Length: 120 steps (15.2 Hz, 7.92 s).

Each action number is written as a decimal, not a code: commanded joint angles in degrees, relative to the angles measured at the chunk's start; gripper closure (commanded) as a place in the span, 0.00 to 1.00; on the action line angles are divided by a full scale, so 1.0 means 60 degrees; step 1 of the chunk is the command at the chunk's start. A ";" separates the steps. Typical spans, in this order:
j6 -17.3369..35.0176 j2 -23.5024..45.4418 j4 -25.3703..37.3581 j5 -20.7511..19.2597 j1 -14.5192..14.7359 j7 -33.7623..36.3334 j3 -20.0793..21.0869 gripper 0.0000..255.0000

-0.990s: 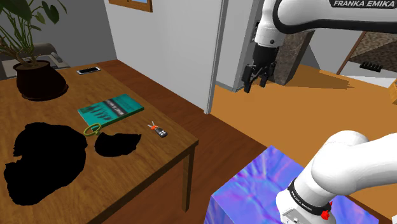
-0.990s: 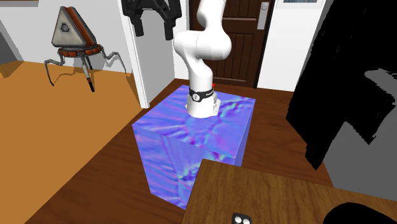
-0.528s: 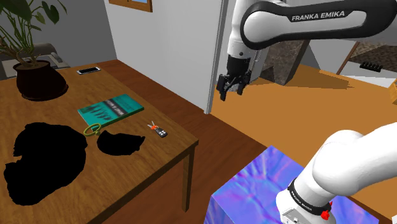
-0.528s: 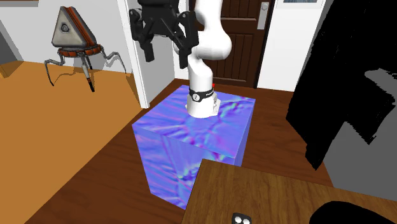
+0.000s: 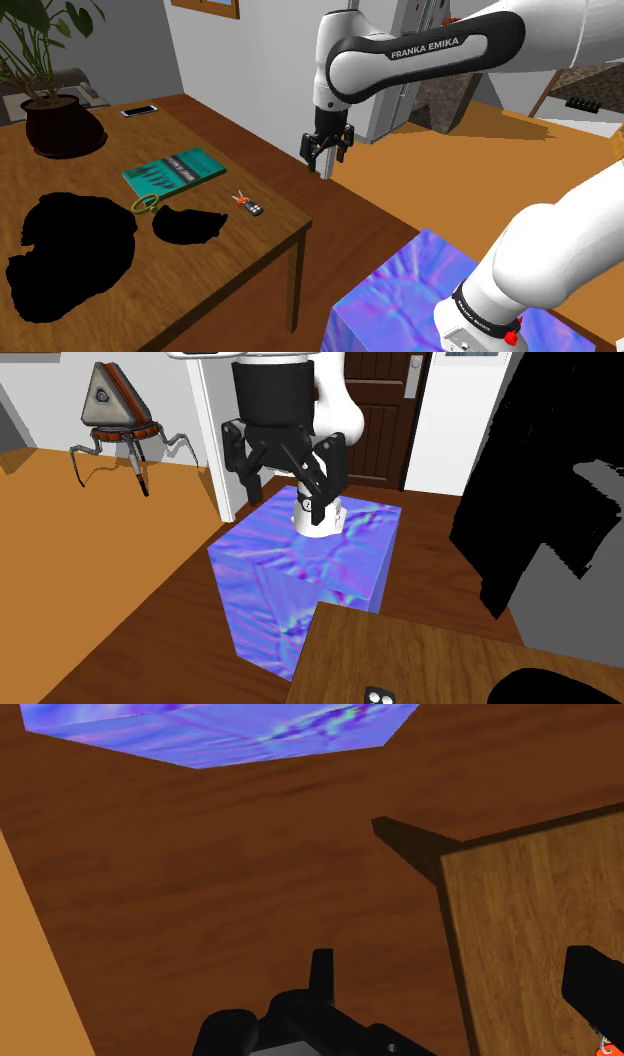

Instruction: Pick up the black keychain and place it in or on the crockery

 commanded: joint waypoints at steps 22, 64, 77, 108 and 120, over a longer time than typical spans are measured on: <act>0.1322 0.6889 0.5219 -0.1869 0.1425 0.2933 0.0826 0.00; -0.0603 0.6204 0.6492 -0.1614 0.1399 0.2808 0.0957 1.00; -0.2148 0.6270 0.8104 -0.1623 0.1649 0.2986 0.1050 1.00; -0.1676 0.8561 0.9846 -0.2381 0.3643 0.5026 0.1302 1.00; -0.3063 0.8810 1.1507 -0.2415 0.3880 0.4948 0.1287 0.00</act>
